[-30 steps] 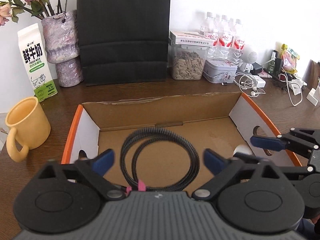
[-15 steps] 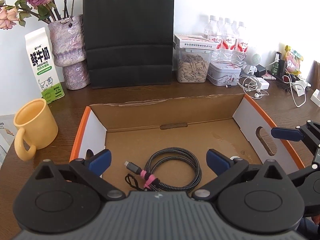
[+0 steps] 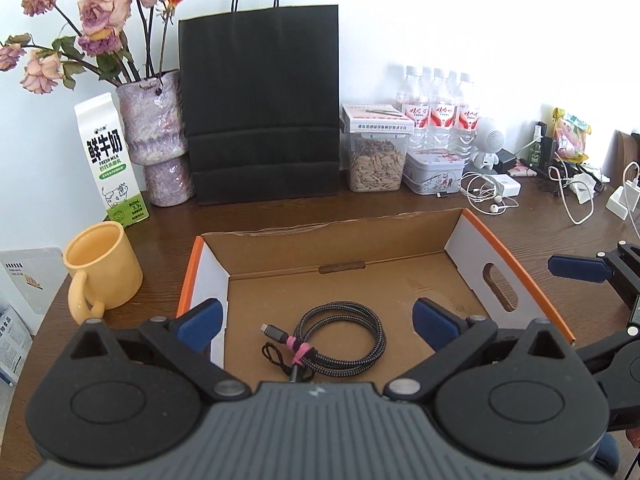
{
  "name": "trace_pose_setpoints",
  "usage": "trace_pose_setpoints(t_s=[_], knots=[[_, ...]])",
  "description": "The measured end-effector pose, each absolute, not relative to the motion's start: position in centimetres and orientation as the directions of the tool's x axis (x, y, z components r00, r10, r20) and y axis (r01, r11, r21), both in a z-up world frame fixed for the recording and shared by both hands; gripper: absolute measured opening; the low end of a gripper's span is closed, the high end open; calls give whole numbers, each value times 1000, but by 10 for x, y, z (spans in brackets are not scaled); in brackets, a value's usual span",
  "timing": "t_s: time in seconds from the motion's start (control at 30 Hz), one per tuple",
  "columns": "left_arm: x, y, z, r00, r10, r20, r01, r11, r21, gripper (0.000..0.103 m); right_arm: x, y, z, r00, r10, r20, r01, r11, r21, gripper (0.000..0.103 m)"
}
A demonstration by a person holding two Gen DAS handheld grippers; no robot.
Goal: Organize objects
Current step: 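Withdraw both grippers from the box back over the table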
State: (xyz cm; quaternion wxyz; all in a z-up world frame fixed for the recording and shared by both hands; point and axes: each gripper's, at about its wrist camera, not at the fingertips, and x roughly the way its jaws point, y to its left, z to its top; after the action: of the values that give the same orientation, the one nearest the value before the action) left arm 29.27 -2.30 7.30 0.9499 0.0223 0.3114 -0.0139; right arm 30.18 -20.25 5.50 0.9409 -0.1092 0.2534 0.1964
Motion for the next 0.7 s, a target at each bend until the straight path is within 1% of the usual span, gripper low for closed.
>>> trace_pose_setpoints(t_s=[0.3, 0.7], knots=[[250, -24, 82, 818, -27, -575, 51, 998, 26, 103, 255, -212, 68, 813, 319, -487, -413, 906, -95, 97], [182, -16, 72, 828, -48, -558, 69, 997, 16, 103, 193, -235, 66, 833, 307, -460, -382, 921, -77, 98]])
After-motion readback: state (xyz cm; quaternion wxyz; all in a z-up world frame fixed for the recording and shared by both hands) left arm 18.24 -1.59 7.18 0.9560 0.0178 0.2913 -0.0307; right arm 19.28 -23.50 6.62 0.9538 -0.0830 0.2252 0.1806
